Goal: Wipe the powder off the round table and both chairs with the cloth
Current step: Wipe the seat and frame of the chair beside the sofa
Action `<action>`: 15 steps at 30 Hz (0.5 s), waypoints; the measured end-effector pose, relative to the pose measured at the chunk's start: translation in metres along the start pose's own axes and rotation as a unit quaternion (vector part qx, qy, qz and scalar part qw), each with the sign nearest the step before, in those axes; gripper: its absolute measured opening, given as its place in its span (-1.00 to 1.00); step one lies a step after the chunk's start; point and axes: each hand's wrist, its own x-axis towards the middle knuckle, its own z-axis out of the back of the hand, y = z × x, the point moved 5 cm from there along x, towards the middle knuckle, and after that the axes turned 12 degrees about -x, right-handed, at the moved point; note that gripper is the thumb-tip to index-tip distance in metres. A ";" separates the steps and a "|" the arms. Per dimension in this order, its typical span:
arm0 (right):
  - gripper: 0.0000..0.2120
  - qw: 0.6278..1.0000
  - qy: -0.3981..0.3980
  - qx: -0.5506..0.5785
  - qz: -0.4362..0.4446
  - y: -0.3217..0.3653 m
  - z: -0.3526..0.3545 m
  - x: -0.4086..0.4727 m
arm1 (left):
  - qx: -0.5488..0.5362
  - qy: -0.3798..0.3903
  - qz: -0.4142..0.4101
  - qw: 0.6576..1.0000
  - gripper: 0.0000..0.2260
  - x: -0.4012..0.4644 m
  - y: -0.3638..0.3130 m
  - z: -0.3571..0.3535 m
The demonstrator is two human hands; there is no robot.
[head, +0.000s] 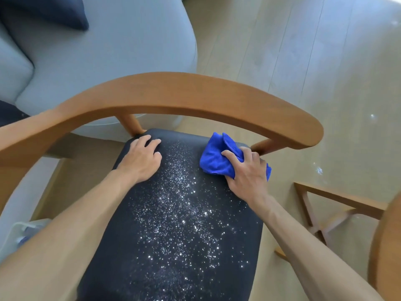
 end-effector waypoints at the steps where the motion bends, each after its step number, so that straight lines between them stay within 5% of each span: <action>1: -0.50 1.000 0.001 0.004 0.003 0.005 0.001 -0.011 | -0.001 -0.001 0.002 1.000 -0.56 0.000 0.001 0.000; 8: -0.44 0.996 0.024 0.070 0.051 0.060 -0.002 -0.134 | -0.005 -0.008 -0.002 1.000 -0.55 -0.002 0.002 -0.004; 13: -0.74 0.986 0.038 0.060 0.149 0.093 0.002 -0.210 | 0.058 -0.009 -0.018 0.998 -0.55 -0.020 -0.012 -0.008; 15: -0.62 0.985 0.001 0.029 0.167 0.093 0.003 -0.211 | 0.107 -0.040 -0.066 0.991 -0.56 -0.028 -0.030 0.000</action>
